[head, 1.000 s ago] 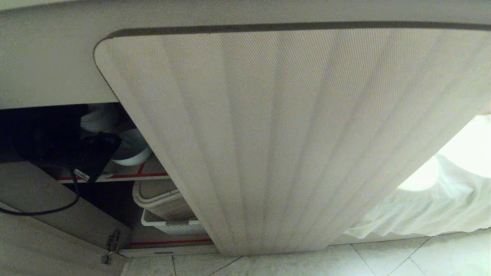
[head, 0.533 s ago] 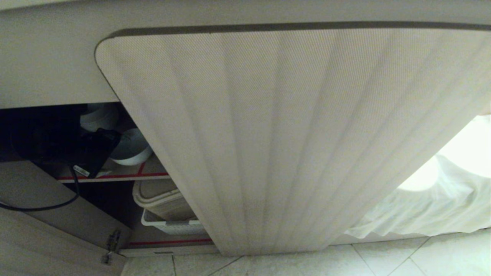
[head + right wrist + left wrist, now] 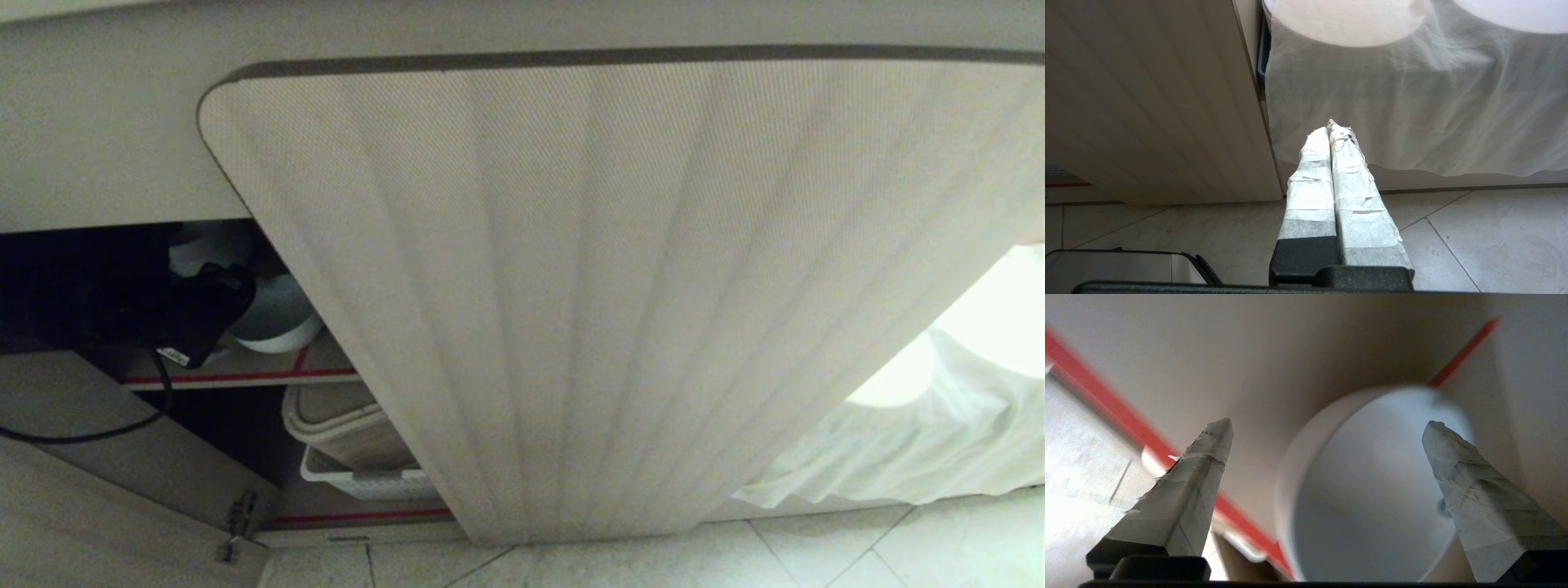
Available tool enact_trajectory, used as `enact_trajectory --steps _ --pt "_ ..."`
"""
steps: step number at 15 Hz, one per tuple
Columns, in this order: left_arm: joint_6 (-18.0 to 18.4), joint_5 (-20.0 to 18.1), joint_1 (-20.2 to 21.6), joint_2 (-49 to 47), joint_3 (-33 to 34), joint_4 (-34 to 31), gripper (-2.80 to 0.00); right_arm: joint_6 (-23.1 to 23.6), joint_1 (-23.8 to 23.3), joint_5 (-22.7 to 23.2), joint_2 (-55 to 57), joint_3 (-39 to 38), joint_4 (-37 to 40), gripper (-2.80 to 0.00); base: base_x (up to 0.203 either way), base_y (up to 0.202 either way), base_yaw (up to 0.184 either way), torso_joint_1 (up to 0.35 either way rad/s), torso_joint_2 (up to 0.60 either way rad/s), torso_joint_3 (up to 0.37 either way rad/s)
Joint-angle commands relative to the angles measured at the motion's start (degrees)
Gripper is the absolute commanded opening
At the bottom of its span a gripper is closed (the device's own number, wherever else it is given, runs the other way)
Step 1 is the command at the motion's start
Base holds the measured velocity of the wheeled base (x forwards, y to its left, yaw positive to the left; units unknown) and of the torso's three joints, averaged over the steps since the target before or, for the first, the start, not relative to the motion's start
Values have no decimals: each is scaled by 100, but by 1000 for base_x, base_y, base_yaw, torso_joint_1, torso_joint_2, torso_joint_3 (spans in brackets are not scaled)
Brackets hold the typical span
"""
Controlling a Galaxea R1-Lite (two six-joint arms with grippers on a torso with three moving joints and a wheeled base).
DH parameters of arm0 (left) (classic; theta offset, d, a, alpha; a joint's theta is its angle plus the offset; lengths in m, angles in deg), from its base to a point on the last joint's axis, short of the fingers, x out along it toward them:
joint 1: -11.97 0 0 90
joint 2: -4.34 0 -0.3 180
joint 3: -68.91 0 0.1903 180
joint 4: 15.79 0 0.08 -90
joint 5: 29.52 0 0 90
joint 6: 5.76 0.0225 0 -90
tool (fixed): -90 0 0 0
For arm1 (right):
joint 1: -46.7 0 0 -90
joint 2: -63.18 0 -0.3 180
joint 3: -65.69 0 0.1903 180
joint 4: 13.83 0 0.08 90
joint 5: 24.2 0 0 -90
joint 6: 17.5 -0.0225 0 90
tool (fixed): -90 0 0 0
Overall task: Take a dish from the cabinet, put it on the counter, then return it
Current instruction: Put it back into the cabinet, then close the cabinet door
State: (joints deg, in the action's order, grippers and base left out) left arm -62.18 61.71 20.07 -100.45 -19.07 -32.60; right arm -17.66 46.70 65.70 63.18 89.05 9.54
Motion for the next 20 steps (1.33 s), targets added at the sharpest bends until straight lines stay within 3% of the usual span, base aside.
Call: enact_trajectory --steps 1,6,11,20 --pt "99 15 -24 88 71 38 0 -1 0 1 0 0 0 -280 0 0 0 0 0 0" --pt "330 102 -50 261 293 132 0 -1 8 1 0 0 0 -280 0 0 0 0 0 0" --pt "765 244 -155 444 1081 1186 0 -1 9 1 0 0 0 -280 0 0 0 0 0 0" --pt "1118 488 -263 1030 1491 1247 0 -1 6 1 0 0 0 -280 0 0 0 0 0 0"
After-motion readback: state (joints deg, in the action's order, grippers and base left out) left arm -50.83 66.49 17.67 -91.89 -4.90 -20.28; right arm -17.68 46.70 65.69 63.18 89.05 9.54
